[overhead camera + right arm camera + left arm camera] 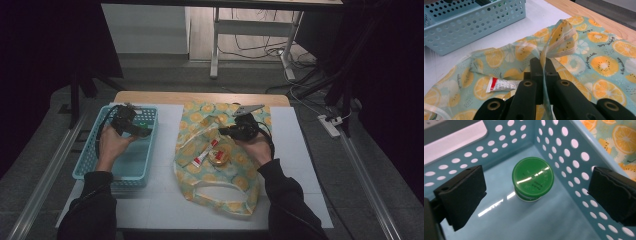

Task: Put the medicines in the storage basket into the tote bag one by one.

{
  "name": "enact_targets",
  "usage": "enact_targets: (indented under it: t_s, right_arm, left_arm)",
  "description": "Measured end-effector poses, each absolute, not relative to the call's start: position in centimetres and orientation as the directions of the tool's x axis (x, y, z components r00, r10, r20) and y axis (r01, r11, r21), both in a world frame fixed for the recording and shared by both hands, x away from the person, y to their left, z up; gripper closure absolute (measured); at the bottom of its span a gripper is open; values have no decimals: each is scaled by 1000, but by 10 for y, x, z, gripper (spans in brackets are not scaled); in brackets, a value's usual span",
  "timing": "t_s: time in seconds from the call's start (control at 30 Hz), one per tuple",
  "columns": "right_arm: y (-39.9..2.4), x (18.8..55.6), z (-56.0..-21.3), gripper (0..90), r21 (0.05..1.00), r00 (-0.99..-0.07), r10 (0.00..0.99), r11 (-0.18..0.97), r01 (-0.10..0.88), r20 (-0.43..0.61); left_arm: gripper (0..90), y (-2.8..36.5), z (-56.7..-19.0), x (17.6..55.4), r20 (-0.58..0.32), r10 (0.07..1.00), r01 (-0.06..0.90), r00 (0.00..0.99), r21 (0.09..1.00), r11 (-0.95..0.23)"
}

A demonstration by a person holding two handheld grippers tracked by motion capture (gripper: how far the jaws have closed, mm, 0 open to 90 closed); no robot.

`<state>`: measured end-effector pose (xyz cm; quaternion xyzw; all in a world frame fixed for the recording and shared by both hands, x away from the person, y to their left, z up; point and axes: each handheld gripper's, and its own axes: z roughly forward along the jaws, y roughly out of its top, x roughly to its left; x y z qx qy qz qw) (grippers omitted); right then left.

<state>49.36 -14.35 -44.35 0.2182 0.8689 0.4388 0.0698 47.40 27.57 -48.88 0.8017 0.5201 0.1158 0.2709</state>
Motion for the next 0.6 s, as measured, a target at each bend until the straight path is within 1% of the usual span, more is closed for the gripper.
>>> enact_targets:
  t_s: [0.13, 0.17, 0.2, 0.23, 0.3, 0.37, 0.4, 0.5, 0.6]
  right_arm:
    - [-143, 494, -444, 900, 793, -896, 438, 520, 318, 73]
    - [-143, 494, -444, 900, 793, -897, 437, 520, 318, 72]
    - [-143, 494, -444, 900, 793, -897, 436, 520, 317, 72]
    - [-143, 494, -444, 900, 792, -897, 436, 522, 316, 71]
    - [-143, 494, -444, 900, 793, -897, 436, 521, 316, 71]
    - [-142, 494, -445, 900, 793, -897, 436, 521, 316, 71]
    - [-142, 494, -445, 900, 792, -898, 435, 522, 316, 72]
    - [-142, 494, -445, 900, 791, -898, 434, 522, 319, 75]
    - [-142, 494, -446, 900, 790, -897, 435, 523, 321, 77]
  left_arm:
    - [109, 275, -492, 476, -91, 891, 773, 444, 543, -330]
    - [166, 274, -493, 476, -89, 887, 773, 454, 534, -342]
    - [206, 272, -493, 477, -79, 889, 776, 450, 527, -346]
    - [219, 271, -494, 477, -70, 889, 775, 453, 523, -354]
    - [317, 270, -494, 478, -78, 882, 773, 464, 522, -361]
    - [364, 269, -494, 479, -84, 881, 774, 465, 521, -359]
    - [411, 269, -494, 479, -85, 881, 774, 465, 522, -358]
    - [511, 269, -494, 479, -99, 882, 778, 461, 523, -348]
    - [517, 268, -494, 479, -96, 884, 780, 457, 522, -346]
